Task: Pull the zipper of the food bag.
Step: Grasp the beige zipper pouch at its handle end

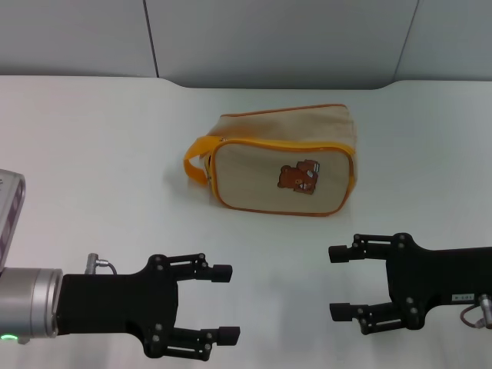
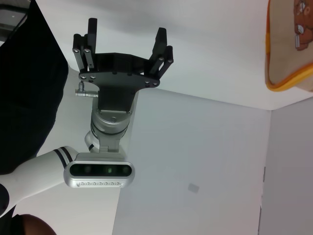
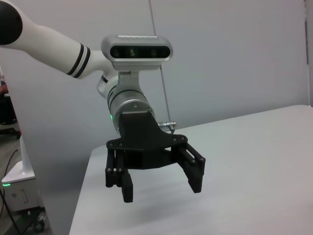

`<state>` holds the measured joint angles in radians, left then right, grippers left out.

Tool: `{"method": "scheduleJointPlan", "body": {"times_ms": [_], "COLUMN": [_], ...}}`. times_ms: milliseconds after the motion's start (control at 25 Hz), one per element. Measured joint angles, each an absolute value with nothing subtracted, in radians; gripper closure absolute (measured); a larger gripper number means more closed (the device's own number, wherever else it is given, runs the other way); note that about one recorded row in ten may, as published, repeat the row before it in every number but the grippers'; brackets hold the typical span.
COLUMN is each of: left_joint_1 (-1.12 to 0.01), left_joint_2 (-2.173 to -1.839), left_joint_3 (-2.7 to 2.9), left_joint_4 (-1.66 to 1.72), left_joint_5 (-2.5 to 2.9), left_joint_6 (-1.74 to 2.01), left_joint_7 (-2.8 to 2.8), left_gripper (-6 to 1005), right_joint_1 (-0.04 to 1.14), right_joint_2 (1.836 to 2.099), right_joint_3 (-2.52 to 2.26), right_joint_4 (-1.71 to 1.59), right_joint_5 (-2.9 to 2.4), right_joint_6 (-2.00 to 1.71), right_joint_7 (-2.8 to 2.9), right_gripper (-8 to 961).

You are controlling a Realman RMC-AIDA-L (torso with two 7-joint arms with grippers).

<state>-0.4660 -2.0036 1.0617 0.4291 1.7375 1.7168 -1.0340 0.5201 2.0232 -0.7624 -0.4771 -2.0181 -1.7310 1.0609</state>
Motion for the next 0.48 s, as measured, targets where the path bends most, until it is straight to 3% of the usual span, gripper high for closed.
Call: {"method": "scheduleJointPlan", "body": {"times_ms": [480], "left_joint_1": [-0.465], "left_joint_2": [-2.006], "left_joint_3": [1.041], "left_joint_4": [0.43], "left_joint_5": [1.735], "left_joint_6": [1.716], "left_joint_7": [-1.035], "left_gripper": [192], "right_joint_1": [0.524], "right_joint_2": [2.026], "right_joint_3": [-0.768], "right_joint_4": [-0.477], "right_joint_5": [-2.017], "right_joint_6": [-1.735], "right_joint_7": [1.06], "right_gripper": [153]}}
